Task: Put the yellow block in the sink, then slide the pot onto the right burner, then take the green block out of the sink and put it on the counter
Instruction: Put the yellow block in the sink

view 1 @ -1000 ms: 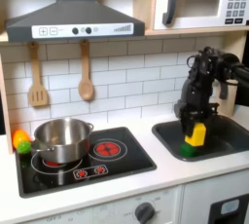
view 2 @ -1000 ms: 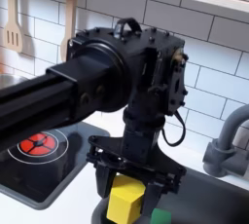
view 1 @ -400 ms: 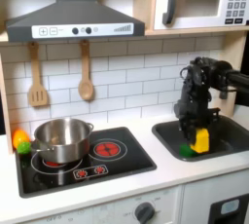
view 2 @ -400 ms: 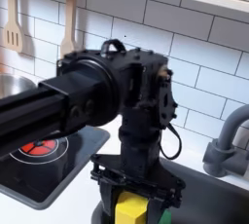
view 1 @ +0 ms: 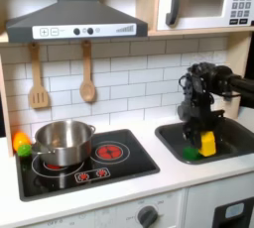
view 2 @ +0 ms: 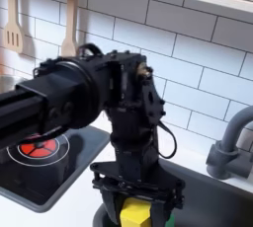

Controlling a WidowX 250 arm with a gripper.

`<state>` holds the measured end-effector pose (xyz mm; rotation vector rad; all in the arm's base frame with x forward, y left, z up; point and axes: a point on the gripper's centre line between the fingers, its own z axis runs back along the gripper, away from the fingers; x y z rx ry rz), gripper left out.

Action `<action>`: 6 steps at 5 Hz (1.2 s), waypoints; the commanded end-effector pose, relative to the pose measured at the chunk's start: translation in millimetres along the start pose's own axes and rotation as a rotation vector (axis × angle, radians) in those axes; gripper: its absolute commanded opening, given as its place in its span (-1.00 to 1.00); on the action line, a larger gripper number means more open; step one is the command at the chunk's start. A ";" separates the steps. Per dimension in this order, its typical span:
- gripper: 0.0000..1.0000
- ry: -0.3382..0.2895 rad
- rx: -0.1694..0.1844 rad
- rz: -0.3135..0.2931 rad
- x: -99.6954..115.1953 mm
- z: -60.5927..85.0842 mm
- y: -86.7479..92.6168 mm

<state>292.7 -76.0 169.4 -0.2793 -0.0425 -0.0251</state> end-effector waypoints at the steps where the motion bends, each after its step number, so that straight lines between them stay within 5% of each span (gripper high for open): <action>1: -1.00 -0.001 -0.071 0.015 -6.3 -10.9 6.0; 2: -1.00 -0.023 0.062 0.024 -7.6 -3.9 13.7; 3: -1.00 -0.054 0.236 0.038 -6.1 8.0 24.9; 4: -1.00 -0.059 0.258 0.025 -1.2 8.2 22.8; 6: -1.00 -0.108 0.209 0.032 16.5 19.6 11.7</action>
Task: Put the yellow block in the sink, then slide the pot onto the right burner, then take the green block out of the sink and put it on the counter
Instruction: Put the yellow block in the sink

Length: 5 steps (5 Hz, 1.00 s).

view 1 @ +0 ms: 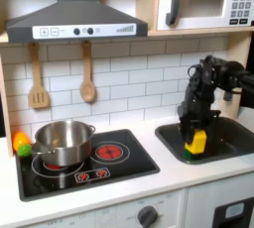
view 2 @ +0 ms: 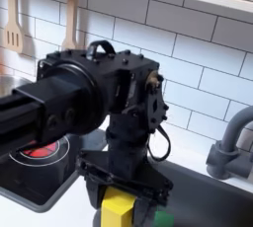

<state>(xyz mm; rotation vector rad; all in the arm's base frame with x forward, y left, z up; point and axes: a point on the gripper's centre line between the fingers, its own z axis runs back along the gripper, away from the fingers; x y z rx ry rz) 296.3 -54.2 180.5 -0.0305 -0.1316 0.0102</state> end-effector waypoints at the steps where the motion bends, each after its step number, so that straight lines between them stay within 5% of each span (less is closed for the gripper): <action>1: -1.00 -0.007 -0.063 0.005 20.7 1.8 -13.8; 5: -1.00 0.000 -0.063 0.032 40.3 -6.2 -16.1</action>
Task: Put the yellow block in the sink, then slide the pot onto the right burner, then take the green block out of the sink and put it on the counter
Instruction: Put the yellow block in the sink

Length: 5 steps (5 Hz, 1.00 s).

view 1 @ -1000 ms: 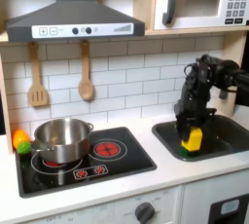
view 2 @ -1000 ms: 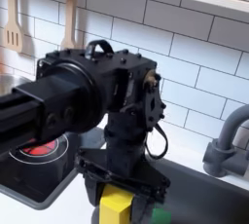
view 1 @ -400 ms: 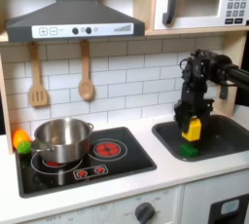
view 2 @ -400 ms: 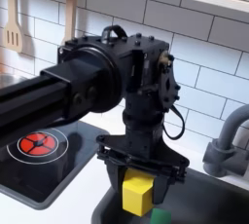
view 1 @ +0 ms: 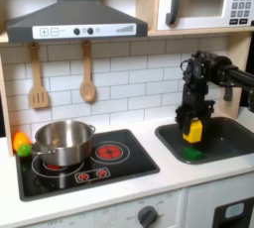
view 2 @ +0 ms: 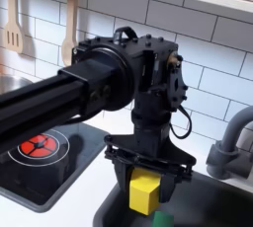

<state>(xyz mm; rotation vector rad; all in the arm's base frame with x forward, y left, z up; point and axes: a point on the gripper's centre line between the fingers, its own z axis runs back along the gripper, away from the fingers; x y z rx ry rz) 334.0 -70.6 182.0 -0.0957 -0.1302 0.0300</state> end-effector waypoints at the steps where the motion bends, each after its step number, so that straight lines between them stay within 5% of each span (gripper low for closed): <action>1: -1.00 0.014 0.011 0.010 0.8 -11.2 3.1; 5: -1.00 -0.014 0.051 0.017 0.2 -34.4 18.5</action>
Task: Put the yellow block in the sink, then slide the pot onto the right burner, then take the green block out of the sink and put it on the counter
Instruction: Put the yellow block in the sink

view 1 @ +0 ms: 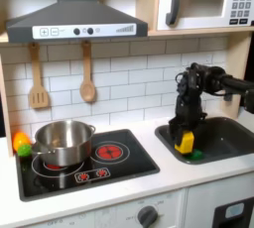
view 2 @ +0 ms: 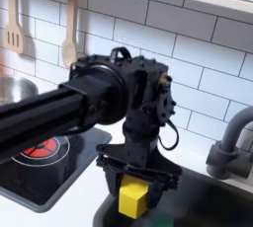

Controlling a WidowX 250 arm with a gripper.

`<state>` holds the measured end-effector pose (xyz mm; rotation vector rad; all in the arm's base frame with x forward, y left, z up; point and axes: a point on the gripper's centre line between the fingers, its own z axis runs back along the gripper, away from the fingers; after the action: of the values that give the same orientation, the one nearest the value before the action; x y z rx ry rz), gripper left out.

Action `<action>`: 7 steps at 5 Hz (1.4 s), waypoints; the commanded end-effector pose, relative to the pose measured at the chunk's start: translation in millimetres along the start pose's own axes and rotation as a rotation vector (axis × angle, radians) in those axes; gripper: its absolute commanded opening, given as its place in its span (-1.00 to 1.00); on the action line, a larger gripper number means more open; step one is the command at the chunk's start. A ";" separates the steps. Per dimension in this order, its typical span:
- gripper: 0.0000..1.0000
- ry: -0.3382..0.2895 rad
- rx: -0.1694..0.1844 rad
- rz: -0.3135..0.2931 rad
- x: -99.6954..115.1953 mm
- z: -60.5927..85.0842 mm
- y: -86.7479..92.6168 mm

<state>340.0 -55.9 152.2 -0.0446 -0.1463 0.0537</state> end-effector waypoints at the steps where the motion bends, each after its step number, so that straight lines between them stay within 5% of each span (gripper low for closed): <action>1: -1.00 0.014 -0.017 -0.006 -6.3 -10.1 -1.0; 7: -1.00 0.035 -0.038 -0.004 -13.6 -21.7 -3.6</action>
<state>330.4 -61.3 129.6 -0.0827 -0.1167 0.0449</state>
